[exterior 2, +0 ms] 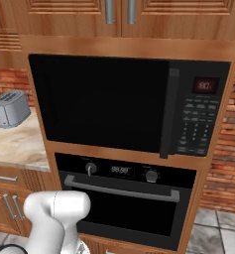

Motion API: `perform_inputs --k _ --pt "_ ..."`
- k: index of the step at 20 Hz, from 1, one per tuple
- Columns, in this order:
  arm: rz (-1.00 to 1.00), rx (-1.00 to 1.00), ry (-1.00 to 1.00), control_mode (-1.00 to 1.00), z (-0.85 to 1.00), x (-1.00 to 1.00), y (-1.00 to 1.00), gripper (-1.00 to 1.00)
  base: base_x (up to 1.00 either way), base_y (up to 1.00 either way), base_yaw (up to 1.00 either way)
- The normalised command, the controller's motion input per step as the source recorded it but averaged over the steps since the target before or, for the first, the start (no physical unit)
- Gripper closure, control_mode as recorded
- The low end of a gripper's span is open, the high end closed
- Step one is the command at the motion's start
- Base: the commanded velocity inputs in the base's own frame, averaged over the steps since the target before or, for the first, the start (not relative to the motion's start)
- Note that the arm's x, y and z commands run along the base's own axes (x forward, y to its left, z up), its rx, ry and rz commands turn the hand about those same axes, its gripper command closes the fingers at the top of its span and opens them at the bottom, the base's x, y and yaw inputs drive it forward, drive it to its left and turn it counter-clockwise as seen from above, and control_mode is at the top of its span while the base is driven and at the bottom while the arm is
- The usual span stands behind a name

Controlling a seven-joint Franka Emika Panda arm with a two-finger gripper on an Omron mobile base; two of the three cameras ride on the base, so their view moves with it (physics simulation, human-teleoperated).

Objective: Take the tongs from the drawer on the left and place them on the dining counter next to the tray containing the hot dog.

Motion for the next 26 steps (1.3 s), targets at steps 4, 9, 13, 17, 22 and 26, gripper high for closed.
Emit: perform_inputs --k 4,9,13,17,22,26 --pt "0.01 -0.15 -0.09 -1.0 -0.4 0.0 0.03 -1.0 0.0 0.0 0.0" --pt "0.01 -0.14 -0.09 -1.0 -0.52 0.0 0.09 -1.0 0.0 0.0 0.0" --pt "0.08 -0.09 -0.19 -1.0 -0.43 0.0 0.34 -1.0 0.0 0.0 0.0" --pt "0.16 -0.03 -0.19 -1.0 -0.22 0.08 0.29 -1.0 0.0 0.0 0.0" --pt "0.14 0.0 -0.17 -1.0 -0.09 0.16 0.15 -1.0 0.0 0.0 0.0" --pt "0.15 0.01 -0.09 -1.0 -0.13 0.37 0.15 -1.0 0.0 0.0 0.0"
